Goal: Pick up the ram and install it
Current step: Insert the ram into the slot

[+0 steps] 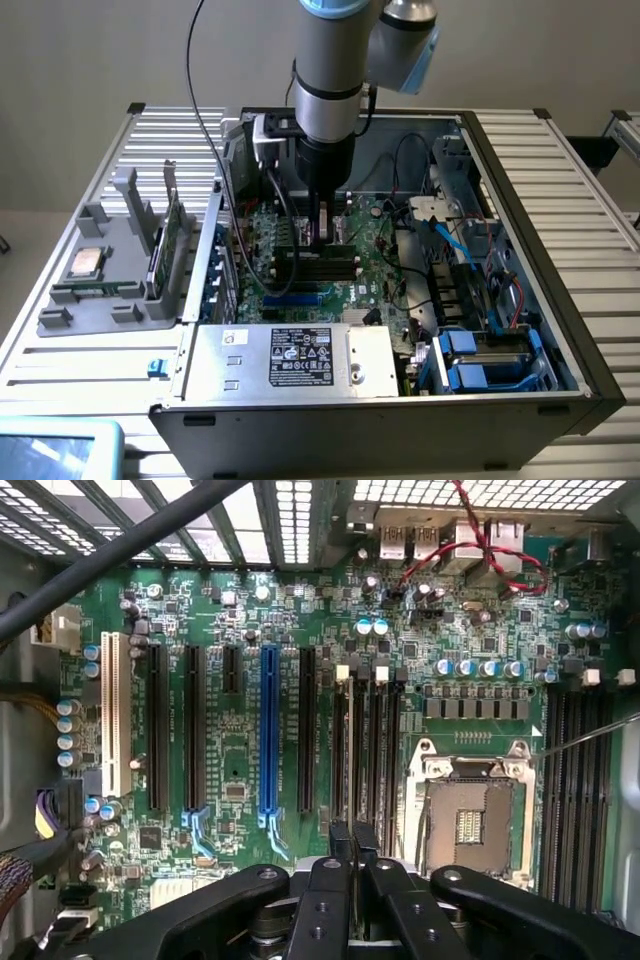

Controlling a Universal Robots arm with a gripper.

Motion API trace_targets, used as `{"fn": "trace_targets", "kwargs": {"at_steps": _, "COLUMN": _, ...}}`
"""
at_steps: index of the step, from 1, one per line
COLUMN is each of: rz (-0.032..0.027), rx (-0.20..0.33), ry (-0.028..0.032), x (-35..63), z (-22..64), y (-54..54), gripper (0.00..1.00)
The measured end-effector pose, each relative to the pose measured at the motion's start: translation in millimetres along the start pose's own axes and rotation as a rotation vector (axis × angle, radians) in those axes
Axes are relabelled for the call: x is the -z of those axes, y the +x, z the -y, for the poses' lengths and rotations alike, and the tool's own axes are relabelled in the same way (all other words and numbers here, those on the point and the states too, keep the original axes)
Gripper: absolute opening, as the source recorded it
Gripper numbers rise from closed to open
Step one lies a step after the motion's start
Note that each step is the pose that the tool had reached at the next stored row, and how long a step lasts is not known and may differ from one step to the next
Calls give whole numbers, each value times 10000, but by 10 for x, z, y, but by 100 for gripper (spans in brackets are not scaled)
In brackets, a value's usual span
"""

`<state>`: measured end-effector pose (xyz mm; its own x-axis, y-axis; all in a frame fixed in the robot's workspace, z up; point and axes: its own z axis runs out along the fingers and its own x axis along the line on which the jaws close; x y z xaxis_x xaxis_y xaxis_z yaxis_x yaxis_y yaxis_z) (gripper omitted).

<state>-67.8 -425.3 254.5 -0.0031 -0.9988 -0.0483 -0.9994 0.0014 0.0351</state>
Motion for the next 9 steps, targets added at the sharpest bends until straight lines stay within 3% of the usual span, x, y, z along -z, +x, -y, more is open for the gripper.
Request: {"fn": "trace_targets", "kwargs": {"at_steps": 9, "rz": 6, "rx": -264, "ry": 12, "x": -33, "z": 6, "y": 24, "gripper": 11}}
